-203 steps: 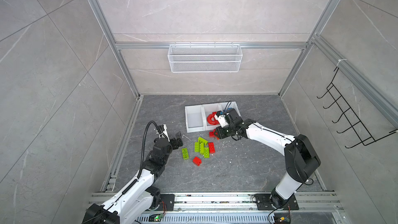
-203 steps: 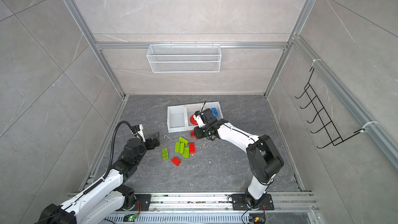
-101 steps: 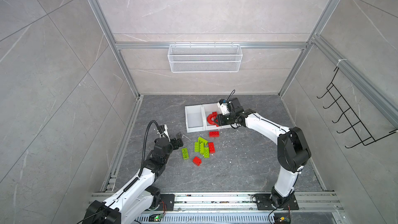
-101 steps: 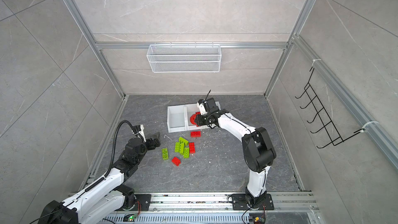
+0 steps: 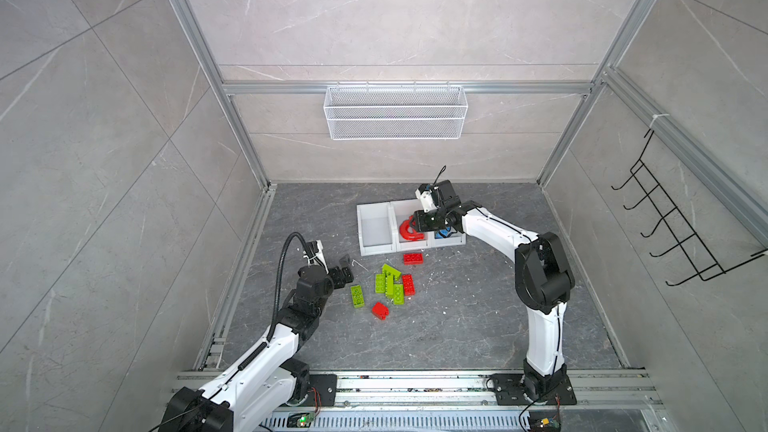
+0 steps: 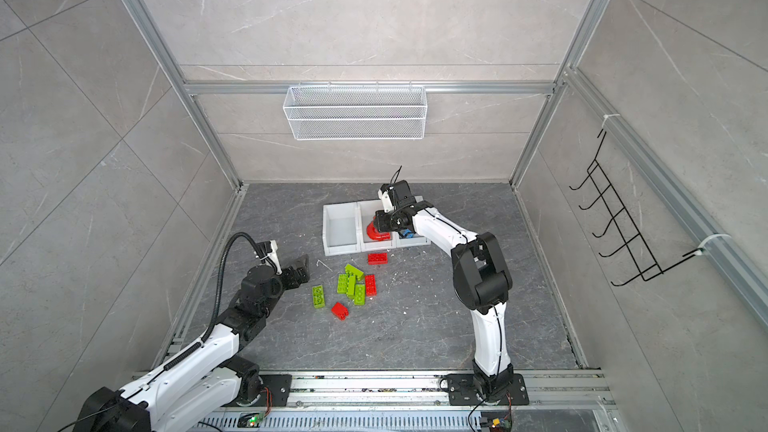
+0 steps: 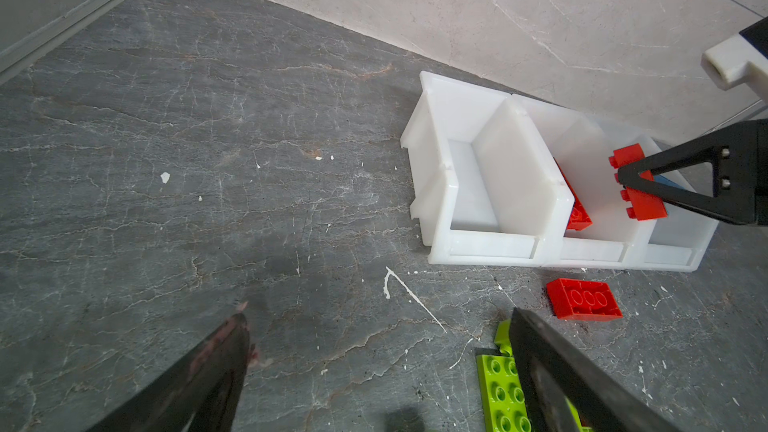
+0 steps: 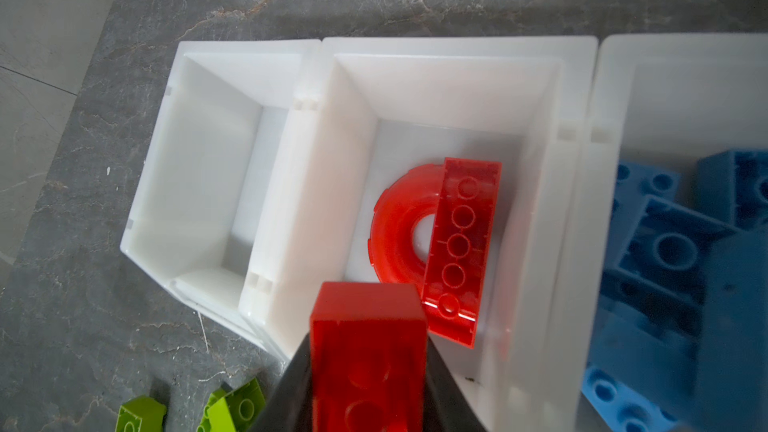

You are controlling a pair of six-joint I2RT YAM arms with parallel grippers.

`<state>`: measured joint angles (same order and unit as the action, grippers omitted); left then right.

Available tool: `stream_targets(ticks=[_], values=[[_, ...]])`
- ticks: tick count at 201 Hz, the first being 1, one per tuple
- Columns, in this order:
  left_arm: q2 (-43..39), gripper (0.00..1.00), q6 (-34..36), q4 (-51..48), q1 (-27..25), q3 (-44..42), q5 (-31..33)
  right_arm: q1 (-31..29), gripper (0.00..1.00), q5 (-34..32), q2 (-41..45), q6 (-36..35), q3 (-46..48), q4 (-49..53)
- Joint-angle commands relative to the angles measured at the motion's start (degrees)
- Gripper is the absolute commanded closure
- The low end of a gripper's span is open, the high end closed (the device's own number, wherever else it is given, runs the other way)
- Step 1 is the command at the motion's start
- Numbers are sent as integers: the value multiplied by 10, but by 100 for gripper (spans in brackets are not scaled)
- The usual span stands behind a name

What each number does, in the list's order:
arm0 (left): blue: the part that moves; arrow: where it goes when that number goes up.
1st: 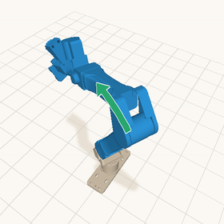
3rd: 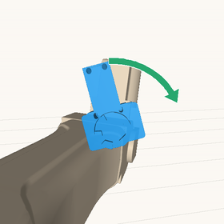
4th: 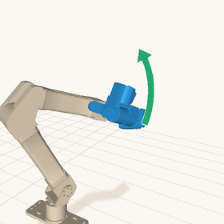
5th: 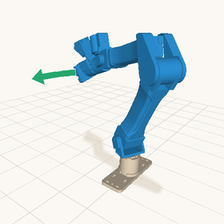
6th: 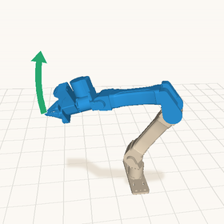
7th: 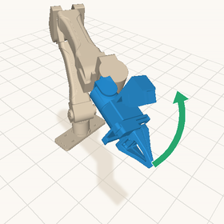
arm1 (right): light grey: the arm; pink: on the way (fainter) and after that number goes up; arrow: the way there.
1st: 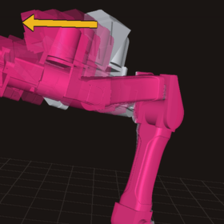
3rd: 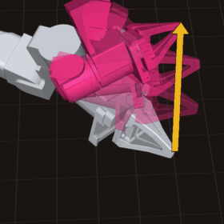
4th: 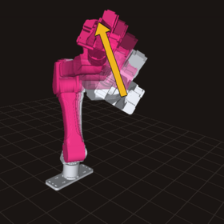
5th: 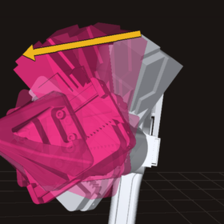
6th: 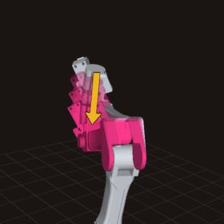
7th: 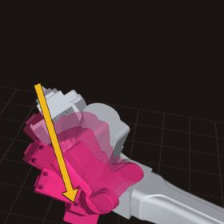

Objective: Sort the legos into containers by color
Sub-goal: 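Carry the red brick into the middle compartment and release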

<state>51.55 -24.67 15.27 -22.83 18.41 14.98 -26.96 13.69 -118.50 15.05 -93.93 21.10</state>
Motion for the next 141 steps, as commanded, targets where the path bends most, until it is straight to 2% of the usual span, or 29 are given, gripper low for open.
stream_targets(ticks=[1,66,87,122,141], values=[[-2,1,10,18,4,18,6,1,88,-7,-27,8,-30,15],[-10,1,9,12,4,20,6,1,82,-7,-61,15,-43,12],[-20,1,10,18,4,12,13,0,69,-5,-54,13,-40,13],[-12,1,9,17,4,15,9,-1,56,-13,-22,7,-25,15],[-6,1,8,18,4,17,8,-5,54,-16,20,17,9,-3]])
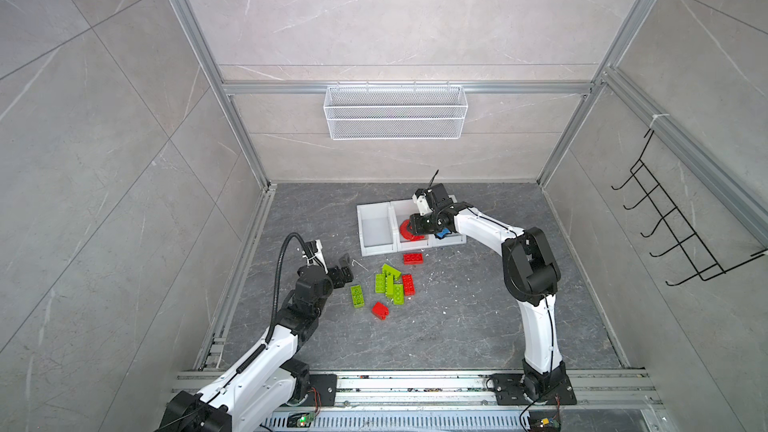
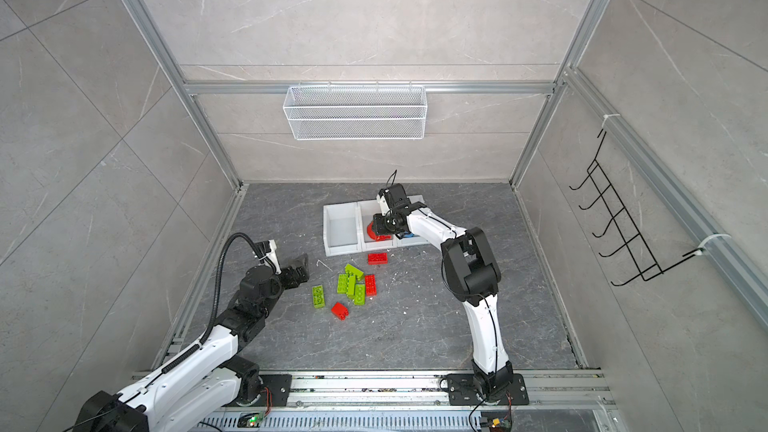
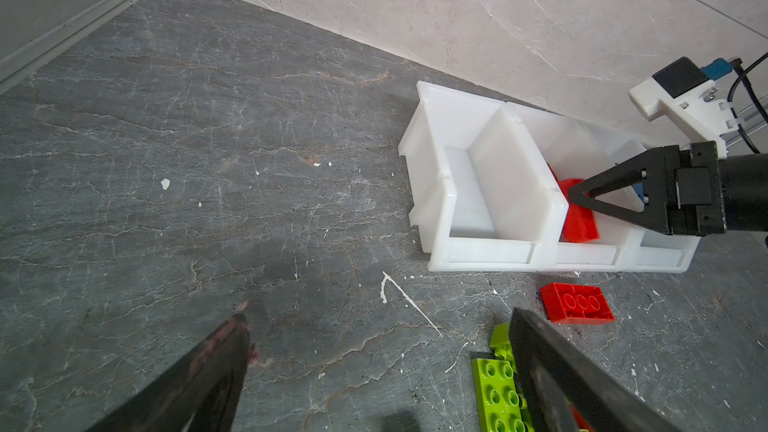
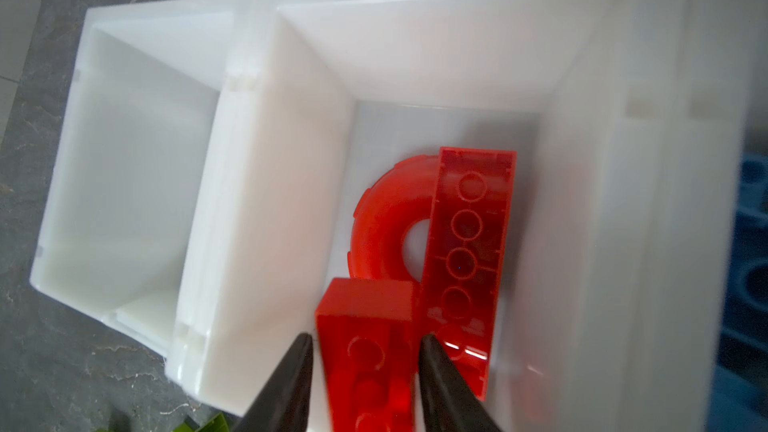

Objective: Sort the legos into containers by color
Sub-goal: 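Carry the red brick into the middle compartment and release, then move the right gripper back over the red bricks in front of the bin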

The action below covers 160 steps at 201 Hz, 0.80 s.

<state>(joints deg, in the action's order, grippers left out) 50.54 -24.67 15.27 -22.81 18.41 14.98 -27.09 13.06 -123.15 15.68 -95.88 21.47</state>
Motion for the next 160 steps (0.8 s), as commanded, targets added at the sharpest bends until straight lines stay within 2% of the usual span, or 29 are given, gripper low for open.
stream_targets(ticks=[1,26,60,82,103,122,160], values=[[4,1,8,18,4,17,8,-5,54,-9,70,12,32,-8],[0,1,6,15,4,20,-1,-29,53,-28,162,56,132,-67],[-13,1,7,19,4,11,6,-108,52,-177,305,141,338,-172],[-11,1,6,14,5,16,4,-143,49,-211,327,165,405,-186],[-9,1,-1,19,5,15,-11,-144,46,-217,314,148,415,-206],[0,1,4,23,5,13,1,-144,40,-205,286,130,372,-154],[4,1,6,20,5,17,1,-144,29,-222,244,156,337,-121]])
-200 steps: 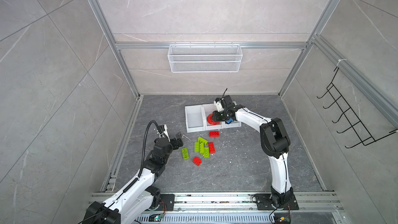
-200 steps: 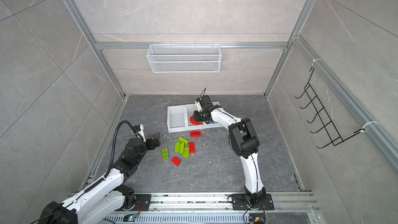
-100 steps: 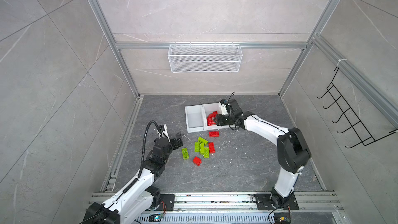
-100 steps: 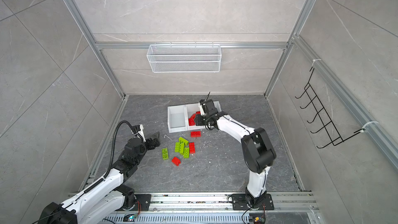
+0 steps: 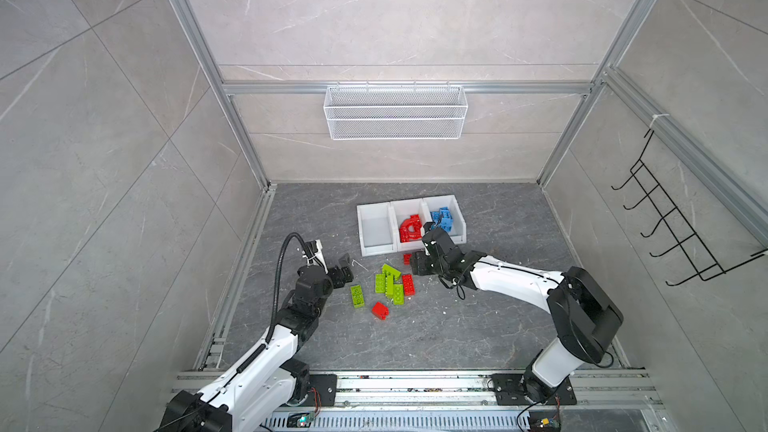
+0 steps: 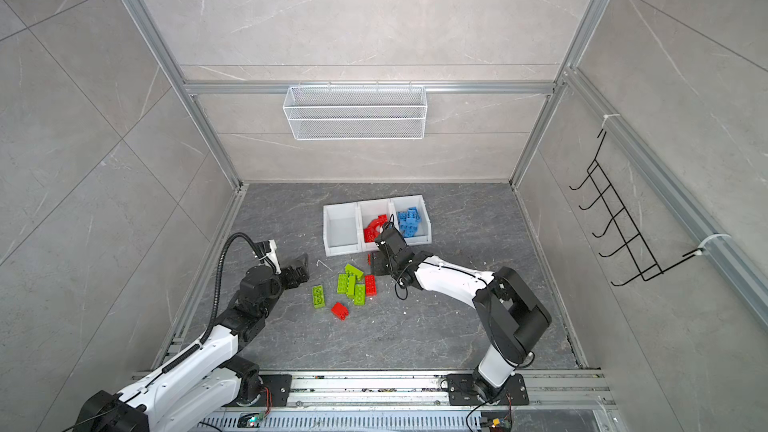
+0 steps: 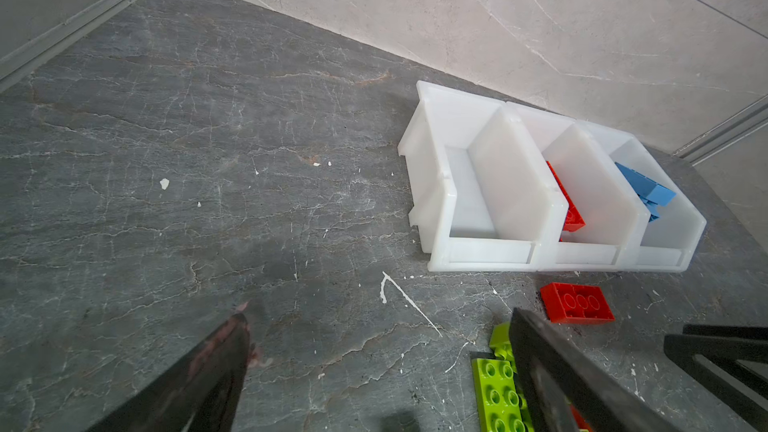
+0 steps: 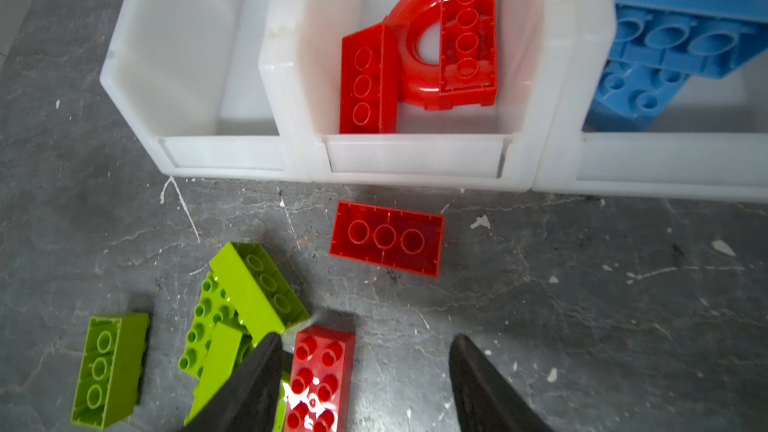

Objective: Sort the legos into containers by color
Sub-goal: 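Move the right gripper back over the red bricks in front of the bin, then lower the right gripper and grasp another red brick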

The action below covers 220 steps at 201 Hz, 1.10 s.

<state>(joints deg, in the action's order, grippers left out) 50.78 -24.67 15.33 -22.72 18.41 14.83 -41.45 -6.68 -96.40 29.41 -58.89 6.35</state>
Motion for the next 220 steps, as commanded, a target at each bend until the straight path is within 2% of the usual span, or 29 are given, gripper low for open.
stream_targets(ticks=[1,42,78,121,220], values=[[2,1,6,19,4,16,3,0,29,-25,-25,19,-34,32],[4,1,5,21,4,17,0,-4,21,-36,-61,40,-50,25],[11,1,5,23,4,17,3,-20,18,-84,-115,40,-97,63],[5,1,4,22,4,15,5,-23,14,-109,-128,47,-100,61],[8,1,2,22,4,15,8,-23,14,-124,-194,47,-144,61]])
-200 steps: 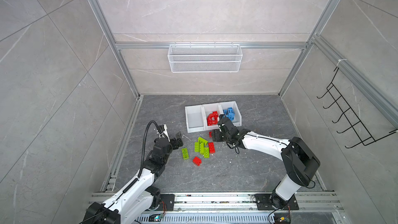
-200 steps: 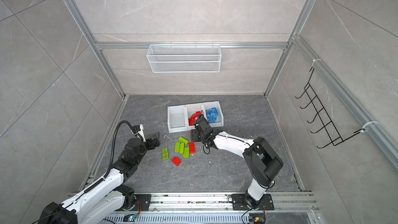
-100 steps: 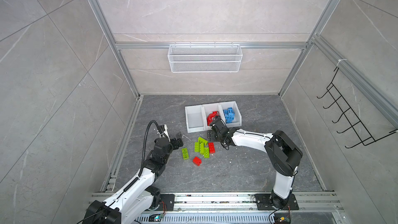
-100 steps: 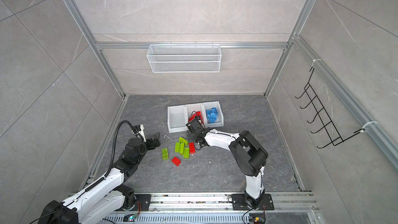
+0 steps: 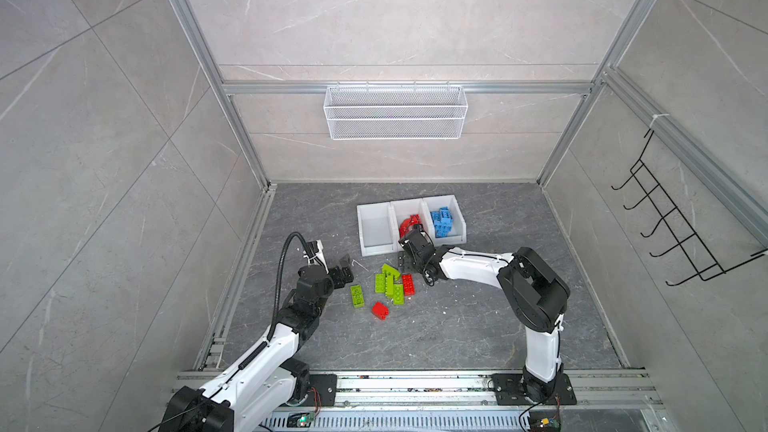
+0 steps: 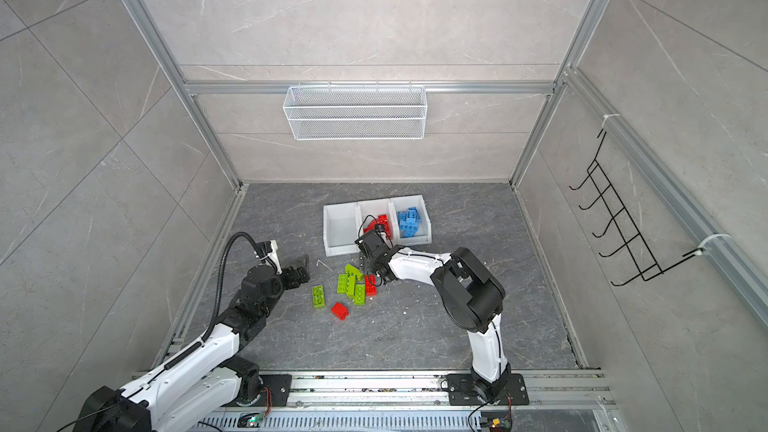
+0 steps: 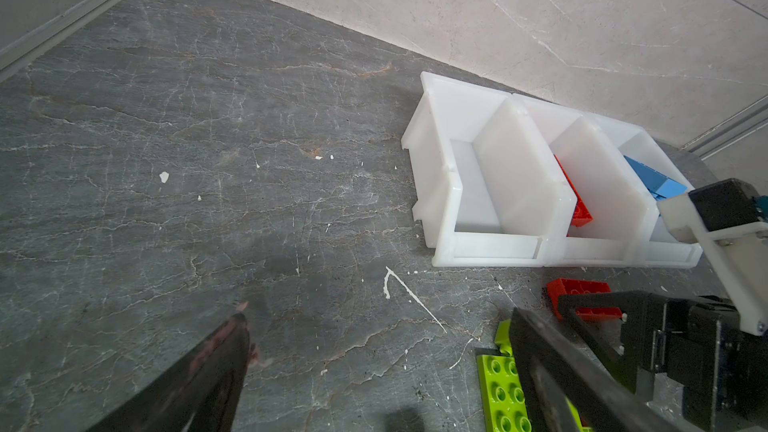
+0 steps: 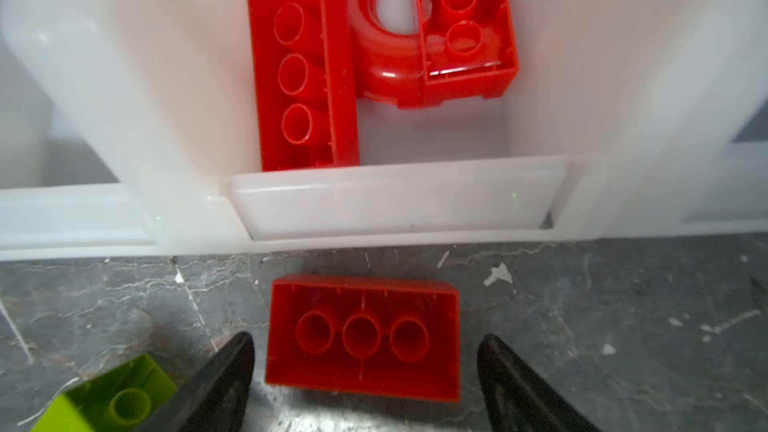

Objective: Sort the legos into containers by color
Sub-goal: 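Lower the right gripper and grasp another red brick, then carry the red brick into the middle compartment and release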

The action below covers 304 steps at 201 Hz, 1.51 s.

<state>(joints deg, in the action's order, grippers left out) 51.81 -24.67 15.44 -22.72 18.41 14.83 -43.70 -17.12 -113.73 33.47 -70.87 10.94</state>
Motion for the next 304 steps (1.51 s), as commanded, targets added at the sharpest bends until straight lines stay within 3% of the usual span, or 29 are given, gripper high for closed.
stream_targets(ticks=[1,60,169,195,255,304], values=[[-2,1,2,21,4,15,9,-1,14,-19,-21,6,-25,16],[-5,1,3,19,4,14,20,0,19,-32,-53,5,-45,21],[2,1,4,20,4,16,14,0,34,-38,-12,6,13,-23],[8,1,7,20,4,20,7,0,44,-33,4,3,33,-39],[12,1,10,19,4,23,-2,-1,54,-27,71,-7,77,-60],[13,1,12,19,4,24,-1,-7,55,-20,127,-22,75,-32]])
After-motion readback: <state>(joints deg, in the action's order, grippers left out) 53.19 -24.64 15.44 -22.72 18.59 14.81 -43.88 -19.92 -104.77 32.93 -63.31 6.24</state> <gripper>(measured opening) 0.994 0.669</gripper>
